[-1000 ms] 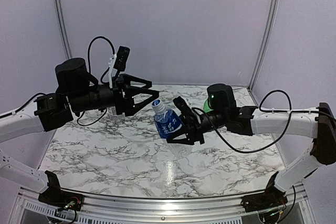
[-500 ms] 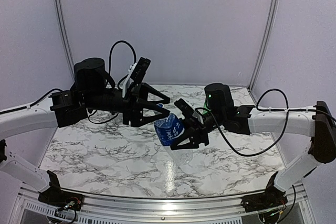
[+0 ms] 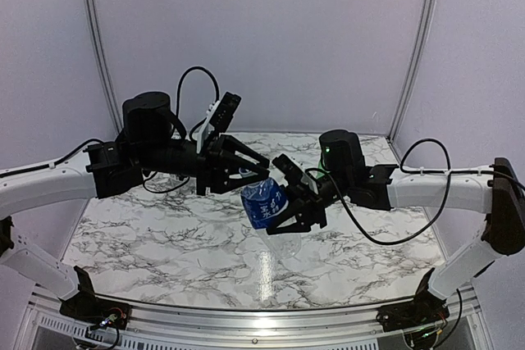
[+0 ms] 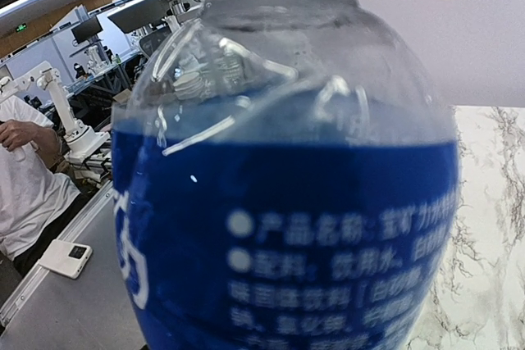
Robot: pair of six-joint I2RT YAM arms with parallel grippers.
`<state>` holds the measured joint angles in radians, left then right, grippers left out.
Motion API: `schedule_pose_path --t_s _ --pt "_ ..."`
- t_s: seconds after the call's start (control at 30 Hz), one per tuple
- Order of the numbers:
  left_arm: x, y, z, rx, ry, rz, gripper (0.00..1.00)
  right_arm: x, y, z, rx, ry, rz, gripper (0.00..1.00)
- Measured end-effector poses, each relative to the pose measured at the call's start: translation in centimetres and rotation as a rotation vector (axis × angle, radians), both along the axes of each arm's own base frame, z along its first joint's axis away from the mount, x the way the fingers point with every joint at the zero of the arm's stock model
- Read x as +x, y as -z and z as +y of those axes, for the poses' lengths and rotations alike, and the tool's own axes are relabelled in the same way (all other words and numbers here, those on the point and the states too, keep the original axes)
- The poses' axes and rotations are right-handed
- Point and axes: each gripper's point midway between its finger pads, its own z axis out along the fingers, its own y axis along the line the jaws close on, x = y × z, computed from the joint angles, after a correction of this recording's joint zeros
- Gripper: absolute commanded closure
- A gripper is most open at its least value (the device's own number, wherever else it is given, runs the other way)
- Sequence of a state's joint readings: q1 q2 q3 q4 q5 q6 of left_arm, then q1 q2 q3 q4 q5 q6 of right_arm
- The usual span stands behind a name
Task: Unscrew the bottle caps
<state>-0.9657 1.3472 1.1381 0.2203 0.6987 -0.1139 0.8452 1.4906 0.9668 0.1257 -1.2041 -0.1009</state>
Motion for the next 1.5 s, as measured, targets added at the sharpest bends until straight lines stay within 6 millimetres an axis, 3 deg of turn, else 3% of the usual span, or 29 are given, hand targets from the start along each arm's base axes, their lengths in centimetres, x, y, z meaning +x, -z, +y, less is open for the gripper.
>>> schedule_pose_path --t_s 0.13,0.23,0.27,0.47,0.8,0.87,1.0,1.3,1.5 --pt "0.1 0.0 0.0 -0.001 -0.003 0.0 0.81 0.0 0.0 0.0 -0.001 0.001 0.001 0.66" --pt "0.2 -0.1 0.0 -0.003 -0.007 -0.001 0.98 0.1 0.0 0.1 -0.002 0.007 -0.001 0.68" --pt "0.3 -0.1 0.0 -0.004 -0.013 0.001 1.0 0.3 0.0 0.1 -0.003 0.016 -0.005 0.68" --pt "2.3 0.3 0.6 0.0 -0.155 0.044 1.0 2.4 0.4 0.7 -0.031 0.129 -0.032 0.69" --pt "8.0 1.3 2.3 -0.03 -0.666 0.248 1.0 7.6 1.0 1.5 -0.098 0.417 -0.115 0.7" --pt "8.6 1.5 2.6 -0.039 -0.73 0.273 0.93 8.1 1.1 1.6 -0.105 0.444 -0.124 0.7" --pt "9.2 1.9 2.7 -0.041 -0.782 0.289 0.69 8.6 1.4 1.5 -0.12 0.477 -0.132 0.7" --pt "9.5 1.1 3.6 -0.03 -0.74 0.238 0.26 8.9 1.6 1.1 -0.126 0.472 -0.121 0.69" --pt "7.9 -2.2 5.1 -0.076 -0.594 0.15 0.18 6.7 1.1 1.1 -0.092 0.346 -0.092 0.69"
